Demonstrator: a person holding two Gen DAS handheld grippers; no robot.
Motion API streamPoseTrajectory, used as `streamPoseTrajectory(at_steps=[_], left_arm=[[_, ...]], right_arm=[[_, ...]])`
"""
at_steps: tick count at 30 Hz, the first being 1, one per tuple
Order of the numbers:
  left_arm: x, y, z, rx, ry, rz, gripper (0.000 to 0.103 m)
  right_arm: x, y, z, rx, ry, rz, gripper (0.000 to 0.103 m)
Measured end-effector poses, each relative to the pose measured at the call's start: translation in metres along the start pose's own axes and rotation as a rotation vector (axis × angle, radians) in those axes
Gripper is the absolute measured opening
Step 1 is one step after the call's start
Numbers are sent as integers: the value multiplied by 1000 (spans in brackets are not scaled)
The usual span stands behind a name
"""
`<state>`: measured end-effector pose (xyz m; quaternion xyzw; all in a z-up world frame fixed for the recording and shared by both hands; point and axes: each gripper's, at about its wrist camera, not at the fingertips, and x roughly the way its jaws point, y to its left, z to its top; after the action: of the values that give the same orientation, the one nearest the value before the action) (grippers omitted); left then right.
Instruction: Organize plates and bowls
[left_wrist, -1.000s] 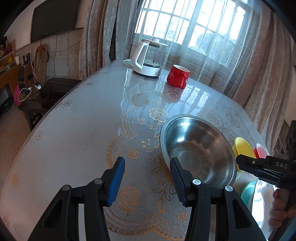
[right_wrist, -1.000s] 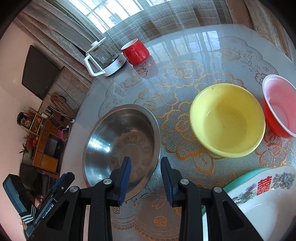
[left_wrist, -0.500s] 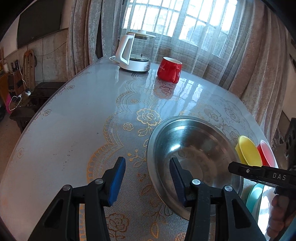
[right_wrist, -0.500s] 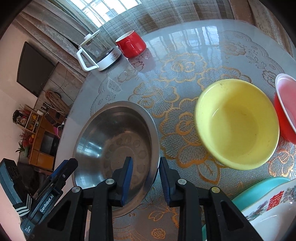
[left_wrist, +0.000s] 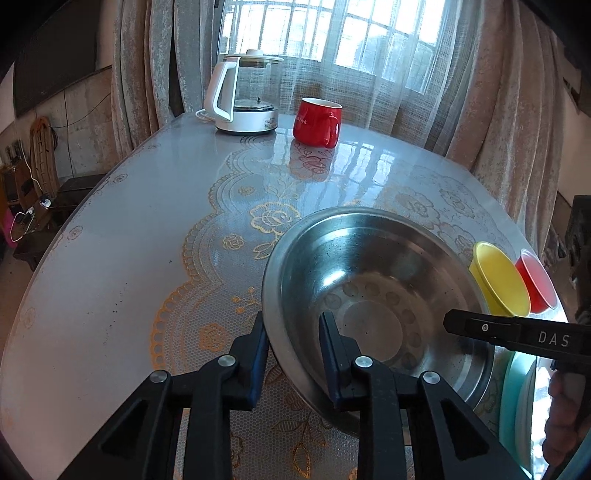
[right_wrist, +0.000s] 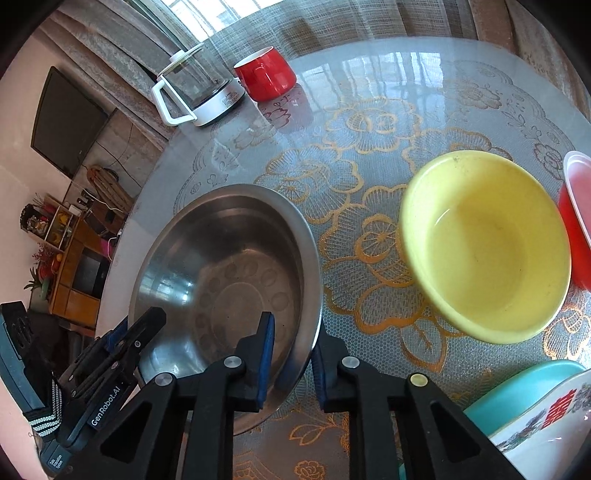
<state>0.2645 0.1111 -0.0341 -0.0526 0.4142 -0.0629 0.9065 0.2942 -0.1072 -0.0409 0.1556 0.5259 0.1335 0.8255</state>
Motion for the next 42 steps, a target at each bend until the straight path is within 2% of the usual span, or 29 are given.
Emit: streamPoseTrajectory(at_steps=[20,29,34,42], left_arm=[[-33,3,-34,-17,-28,4,27],[-69,9,-61,-32,-57,-11,28],[-89,14,-81,-45,-64,-16,28],[-104,19,-112,-70,-36,-8,28]], right_arm=[[8,14,-12,-65,51,8,19],[1,33,-40,-177,71,-7,19],[-6,39,-60,-207,90,26,19],[-18,49,-93,-278,105,53,19]])
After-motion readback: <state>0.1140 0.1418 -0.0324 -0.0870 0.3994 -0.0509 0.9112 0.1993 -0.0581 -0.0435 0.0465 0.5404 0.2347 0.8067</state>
